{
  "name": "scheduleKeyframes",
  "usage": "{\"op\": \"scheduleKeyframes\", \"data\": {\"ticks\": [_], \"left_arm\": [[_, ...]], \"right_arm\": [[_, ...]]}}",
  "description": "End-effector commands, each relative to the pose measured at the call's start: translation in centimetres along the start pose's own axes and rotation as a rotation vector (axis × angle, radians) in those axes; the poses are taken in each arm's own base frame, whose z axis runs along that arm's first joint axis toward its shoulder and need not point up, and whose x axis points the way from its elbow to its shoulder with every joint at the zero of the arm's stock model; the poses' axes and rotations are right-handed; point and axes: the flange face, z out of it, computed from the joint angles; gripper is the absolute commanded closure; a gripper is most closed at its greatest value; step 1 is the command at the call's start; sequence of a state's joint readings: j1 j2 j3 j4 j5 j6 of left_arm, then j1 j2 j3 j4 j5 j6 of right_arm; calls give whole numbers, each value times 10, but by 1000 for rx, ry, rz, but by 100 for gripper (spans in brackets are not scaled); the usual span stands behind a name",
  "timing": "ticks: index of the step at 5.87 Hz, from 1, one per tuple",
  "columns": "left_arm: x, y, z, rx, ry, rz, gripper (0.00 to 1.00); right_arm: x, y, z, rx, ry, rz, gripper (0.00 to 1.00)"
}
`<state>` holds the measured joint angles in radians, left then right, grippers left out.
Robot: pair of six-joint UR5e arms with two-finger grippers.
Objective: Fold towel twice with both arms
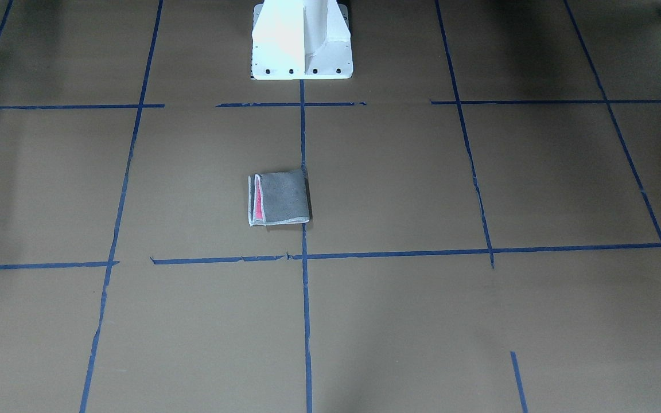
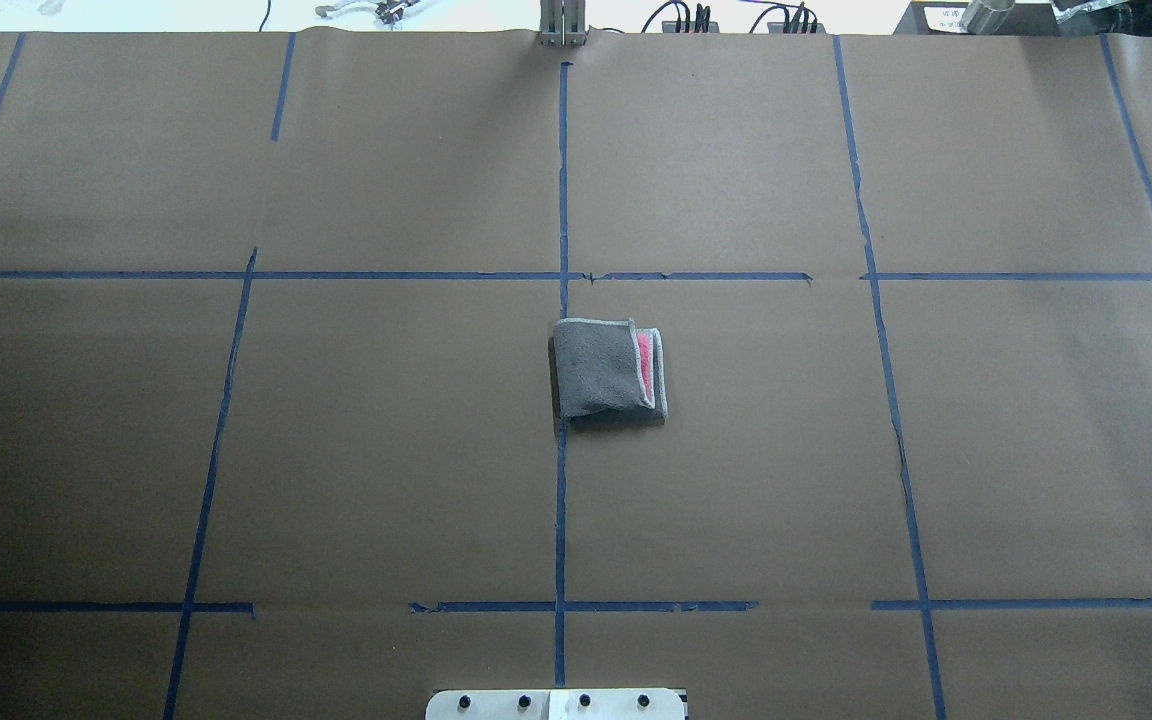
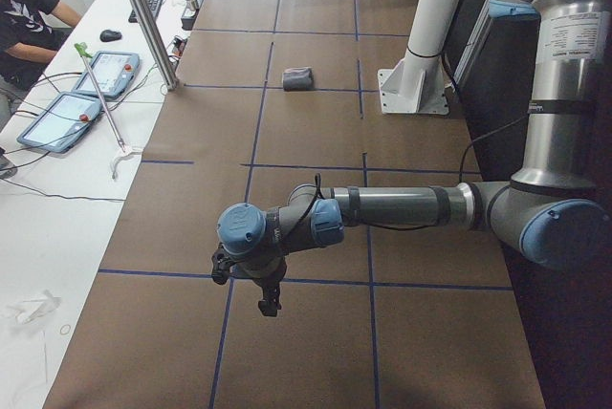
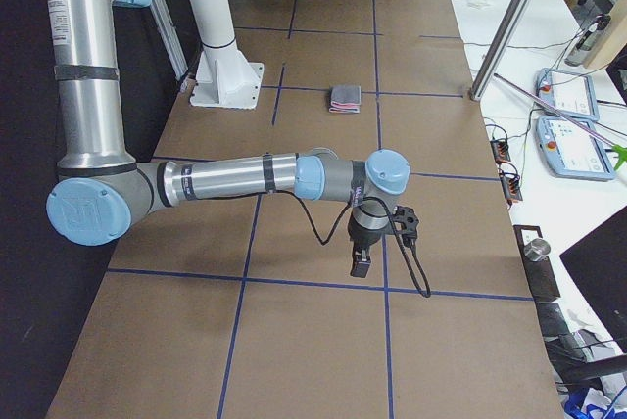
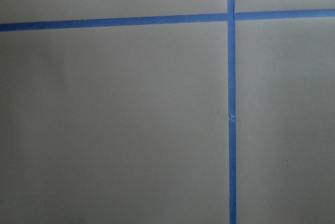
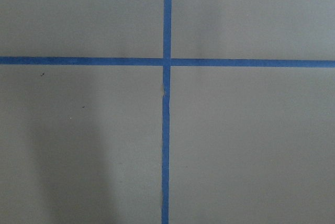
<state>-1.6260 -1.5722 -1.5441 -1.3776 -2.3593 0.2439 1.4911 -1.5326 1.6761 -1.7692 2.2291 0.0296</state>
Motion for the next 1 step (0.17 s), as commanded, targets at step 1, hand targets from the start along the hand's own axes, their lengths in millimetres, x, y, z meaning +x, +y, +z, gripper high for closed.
{"op": "scheduleKeyframes", "data": {"ticks": [1], "left_arm": [[0,0,0,-1,0,-1,0]], "right_arm": [[0,1,0,-1,0,2,0]]}}
